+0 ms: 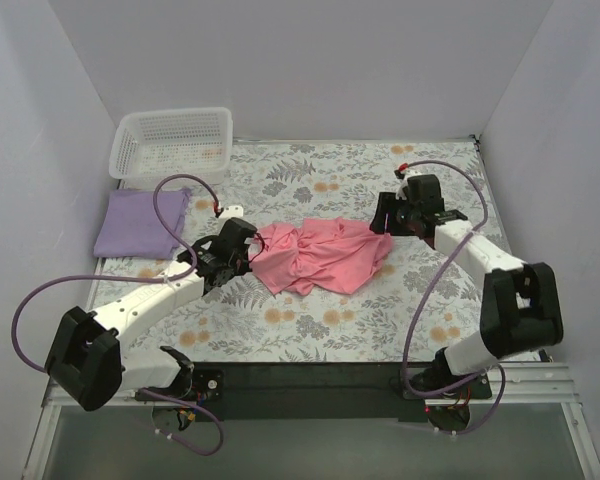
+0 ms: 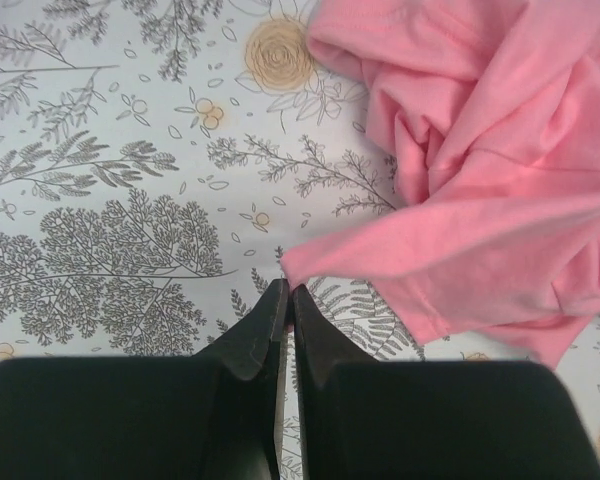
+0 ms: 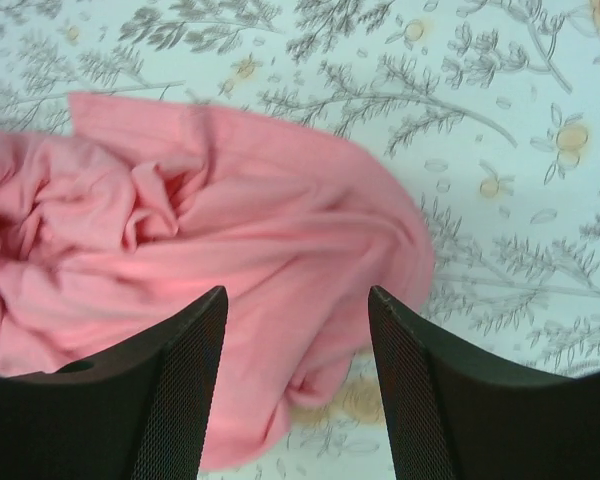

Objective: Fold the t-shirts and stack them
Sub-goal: Flatten the tshirt out, then fold the tshirt

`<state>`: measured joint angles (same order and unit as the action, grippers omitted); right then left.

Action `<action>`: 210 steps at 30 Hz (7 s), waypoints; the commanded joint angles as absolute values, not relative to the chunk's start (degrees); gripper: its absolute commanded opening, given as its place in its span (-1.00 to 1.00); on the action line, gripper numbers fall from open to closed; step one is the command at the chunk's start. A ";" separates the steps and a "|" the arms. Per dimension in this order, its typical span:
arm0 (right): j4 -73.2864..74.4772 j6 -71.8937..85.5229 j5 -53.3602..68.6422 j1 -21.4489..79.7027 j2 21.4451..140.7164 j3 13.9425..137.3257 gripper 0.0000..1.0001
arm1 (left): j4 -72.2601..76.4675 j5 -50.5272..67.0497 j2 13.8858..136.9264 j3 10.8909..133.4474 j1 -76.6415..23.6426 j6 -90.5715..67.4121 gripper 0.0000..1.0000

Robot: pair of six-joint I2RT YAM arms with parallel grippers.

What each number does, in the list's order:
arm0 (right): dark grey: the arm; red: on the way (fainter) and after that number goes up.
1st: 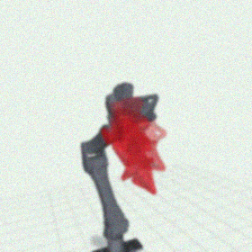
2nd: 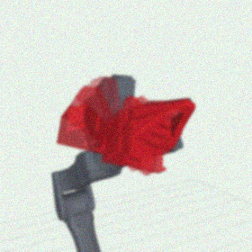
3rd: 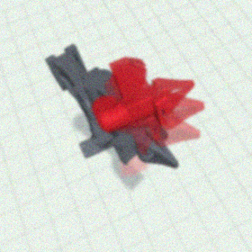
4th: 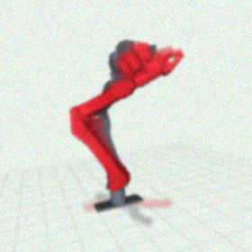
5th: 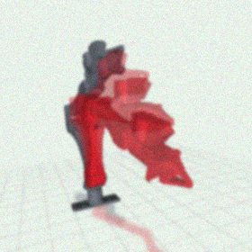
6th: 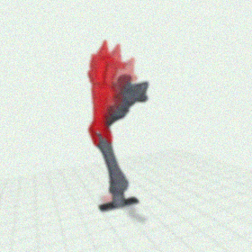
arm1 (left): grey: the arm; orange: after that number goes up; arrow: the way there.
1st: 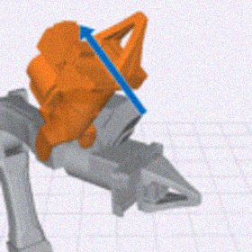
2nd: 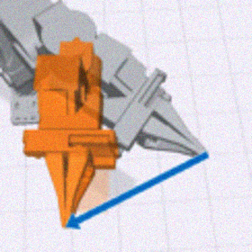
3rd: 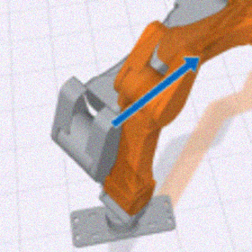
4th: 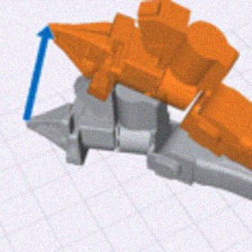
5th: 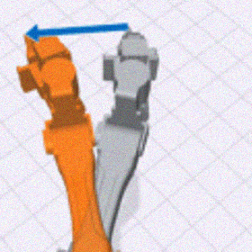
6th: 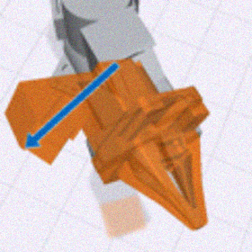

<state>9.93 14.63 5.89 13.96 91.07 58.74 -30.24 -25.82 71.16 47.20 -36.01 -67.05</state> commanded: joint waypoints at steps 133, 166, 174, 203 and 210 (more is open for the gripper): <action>29.26 12.40 -19.34 11.44 82.80 82.55 -0.97 | -20.99 -12.48 73.99 76.12 -8.35 -71.29 -1.00; 37.71 -4.57 -10.20 10.02 46.31 90.90 -0.97 | -26.72 -6.17 57.21 97.23 -8.17 -54.23 -1.00; 21.20 2.54 -16.61 9.93 51.75 58.22 -0.97 | -10.13 -1.76 69.06 68.22 -8.26 -57.56 -1.00; -1.85 2.98 -11.17 0.62 99.49 66.18 -0.97 | -8.16 2.12 110.38 82.95 -9.05 -65.30 -1.00; 2.02 5.53 -5.19 -1.49 99.41 67.24 -0.97 | -11.86 1.23 108.73 82.01 -9.14 -67.67 -1.00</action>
